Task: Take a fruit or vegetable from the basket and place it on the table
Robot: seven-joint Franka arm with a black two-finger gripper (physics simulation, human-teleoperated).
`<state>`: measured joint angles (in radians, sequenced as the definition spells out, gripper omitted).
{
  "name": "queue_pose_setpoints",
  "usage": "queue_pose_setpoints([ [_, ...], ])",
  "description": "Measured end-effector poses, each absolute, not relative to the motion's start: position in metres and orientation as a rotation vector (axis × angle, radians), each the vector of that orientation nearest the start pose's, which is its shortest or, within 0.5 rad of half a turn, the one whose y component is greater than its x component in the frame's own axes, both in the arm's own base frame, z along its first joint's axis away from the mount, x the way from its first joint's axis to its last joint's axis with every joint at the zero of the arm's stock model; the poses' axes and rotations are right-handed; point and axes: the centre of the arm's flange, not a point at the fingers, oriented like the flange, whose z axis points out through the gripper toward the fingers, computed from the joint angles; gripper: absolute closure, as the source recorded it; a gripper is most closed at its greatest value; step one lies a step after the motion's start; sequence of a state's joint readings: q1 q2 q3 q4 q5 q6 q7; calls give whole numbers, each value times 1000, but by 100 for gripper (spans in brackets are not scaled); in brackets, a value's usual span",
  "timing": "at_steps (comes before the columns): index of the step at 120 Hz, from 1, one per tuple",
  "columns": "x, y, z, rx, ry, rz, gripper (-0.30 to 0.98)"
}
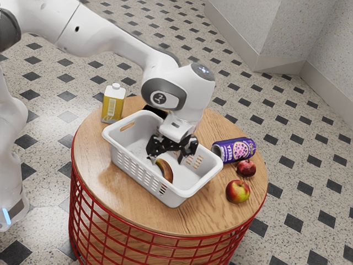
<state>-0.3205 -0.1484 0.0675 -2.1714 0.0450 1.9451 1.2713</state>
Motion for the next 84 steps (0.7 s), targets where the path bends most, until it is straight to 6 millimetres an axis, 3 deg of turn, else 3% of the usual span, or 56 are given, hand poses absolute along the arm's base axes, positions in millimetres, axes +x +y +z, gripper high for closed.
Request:
queue_pose_setpoints([
  [57,482,-121,428,-2236,2226,140,6],
  [84,484,-122,420,-2226,2230,127,24],
])
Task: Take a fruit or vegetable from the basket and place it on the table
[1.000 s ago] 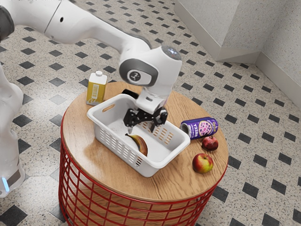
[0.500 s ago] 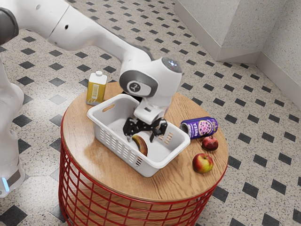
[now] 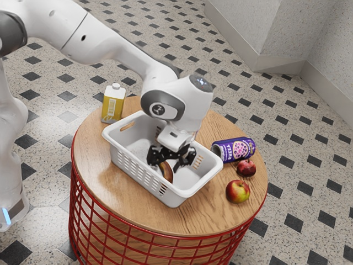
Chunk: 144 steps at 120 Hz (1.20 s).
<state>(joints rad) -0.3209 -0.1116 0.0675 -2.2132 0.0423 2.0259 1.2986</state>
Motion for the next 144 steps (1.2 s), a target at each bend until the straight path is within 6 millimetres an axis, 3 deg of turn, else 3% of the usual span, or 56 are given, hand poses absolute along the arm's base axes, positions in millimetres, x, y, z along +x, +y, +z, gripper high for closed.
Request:
queue_pose_setpoints([
  [38,490,-118,409,-2247,2210,94,47],
  [75,492,-115,416,-2261,2188,49,52],
  [97,489,-102,466,-2263,2125,-81,53],
  [108,494,-80,498,-2295,2055,-138,53],
  [115,500,-55,522,-2334,1980,-173,52],
  [129,508,18,567,-2442,1778,-217,52],
  [144,500,88,579,-2558,1604,-190,52],
])
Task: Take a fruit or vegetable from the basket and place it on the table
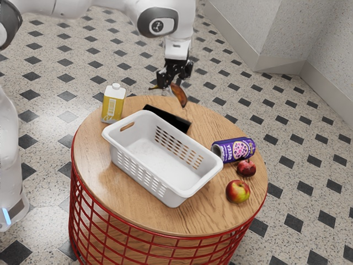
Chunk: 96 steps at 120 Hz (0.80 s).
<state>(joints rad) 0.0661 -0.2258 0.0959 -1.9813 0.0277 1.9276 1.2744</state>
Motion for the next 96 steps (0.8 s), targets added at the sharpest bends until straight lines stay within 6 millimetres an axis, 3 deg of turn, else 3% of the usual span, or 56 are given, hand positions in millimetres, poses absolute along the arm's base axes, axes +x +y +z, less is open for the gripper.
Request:
queue_pose_setpoints([
  [23,513,166,590,-2645,1417,-159,53],
  [33,529,184,580,-2667,1391,-128,52],
  [59,564,200,555,-2682,1397,-76,52],
  [85,584,183,543,-2663,1459,-59,52],
  [96,582,189,538,-2676,1452,-47,31],
])
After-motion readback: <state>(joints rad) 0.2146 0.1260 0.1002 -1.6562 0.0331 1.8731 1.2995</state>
